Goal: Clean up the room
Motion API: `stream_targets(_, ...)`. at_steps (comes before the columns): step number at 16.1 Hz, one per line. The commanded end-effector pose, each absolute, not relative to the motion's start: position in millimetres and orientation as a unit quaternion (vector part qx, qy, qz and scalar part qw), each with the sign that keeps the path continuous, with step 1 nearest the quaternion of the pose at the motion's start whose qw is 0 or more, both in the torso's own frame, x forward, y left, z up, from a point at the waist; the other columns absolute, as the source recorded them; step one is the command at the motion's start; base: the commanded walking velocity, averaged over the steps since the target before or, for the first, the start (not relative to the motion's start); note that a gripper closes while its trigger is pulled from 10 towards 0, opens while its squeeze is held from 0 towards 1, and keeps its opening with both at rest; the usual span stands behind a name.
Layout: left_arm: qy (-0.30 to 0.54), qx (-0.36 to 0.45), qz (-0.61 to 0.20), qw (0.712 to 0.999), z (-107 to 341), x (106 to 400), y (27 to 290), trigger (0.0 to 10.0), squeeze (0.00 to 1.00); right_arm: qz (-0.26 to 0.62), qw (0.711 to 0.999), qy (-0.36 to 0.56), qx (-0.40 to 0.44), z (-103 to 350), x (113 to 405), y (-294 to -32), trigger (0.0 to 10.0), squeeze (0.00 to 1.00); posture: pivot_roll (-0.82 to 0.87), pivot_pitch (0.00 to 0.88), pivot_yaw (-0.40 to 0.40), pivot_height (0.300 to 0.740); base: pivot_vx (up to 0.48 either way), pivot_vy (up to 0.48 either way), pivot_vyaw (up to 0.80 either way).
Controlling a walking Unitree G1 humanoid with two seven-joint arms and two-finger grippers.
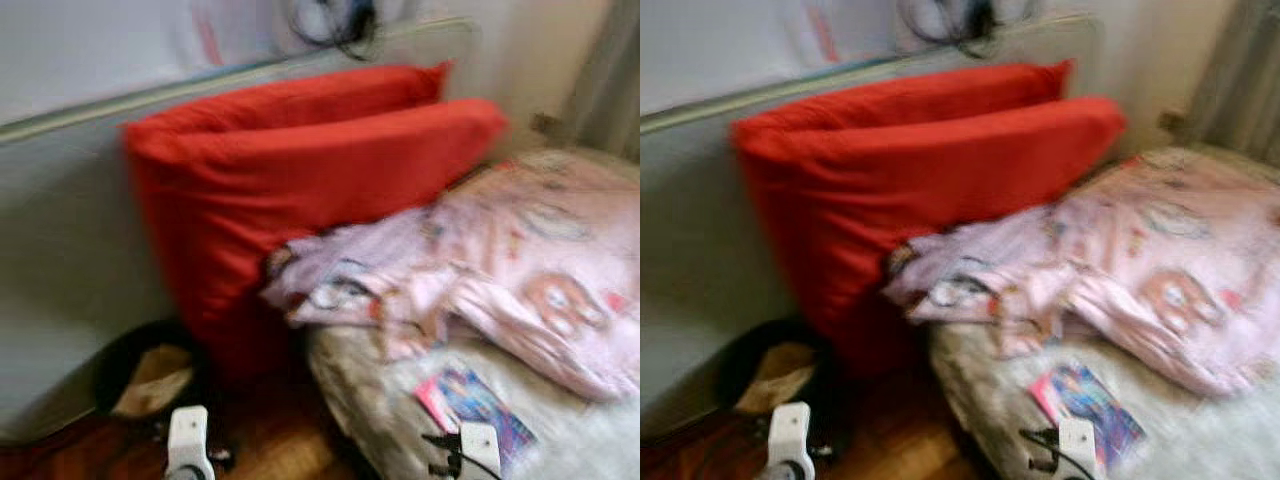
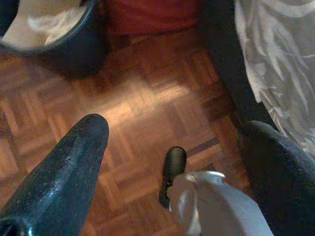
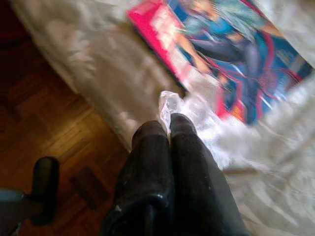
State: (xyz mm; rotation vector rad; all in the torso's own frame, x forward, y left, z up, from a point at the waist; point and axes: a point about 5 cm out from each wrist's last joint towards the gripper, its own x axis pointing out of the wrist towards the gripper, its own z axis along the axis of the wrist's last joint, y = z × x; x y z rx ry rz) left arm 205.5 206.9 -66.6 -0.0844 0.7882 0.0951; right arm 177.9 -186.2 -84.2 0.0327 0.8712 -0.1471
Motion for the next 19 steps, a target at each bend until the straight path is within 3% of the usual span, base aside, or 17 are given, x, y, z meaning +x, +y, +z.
stream_targets(1, 0.390, -0.038, 0.052, 0.919, -67.8, 201.8, 212.4, 10.0, 0.00, -0.061, 0.906, 0.418, 0.014, -83.0, 181.7, -180.7, 10.0, 0.00, 0.04, 0.000, -0.006, 0.735, 0.000, 0.000, 0.80)
stream_targets(15, 0.386, -0.041, 0.058, 0.920, -65.5, 206.3, 212.4, 10.0, 0.00, -0.061, 0.905, 0.420, 0.017, -82.8, 182.9, -180.4, 10.0, 0.00, 0.07, 0.053, -0.001, 0.735, 0.000, 0.000, 0.80)
stream_targets(19, 0.382, -0.045, 0.066, 0.921, -64.6, 207.5, 213.6, 10.0, 0.00, -0.067, 0.905, 0.418, 0.037, -82.7, 183.0, -179.8, 10.0, 0.00, 0.07, 0.057, -0.002, 0.735, 0.000, 0.000, 0.00)
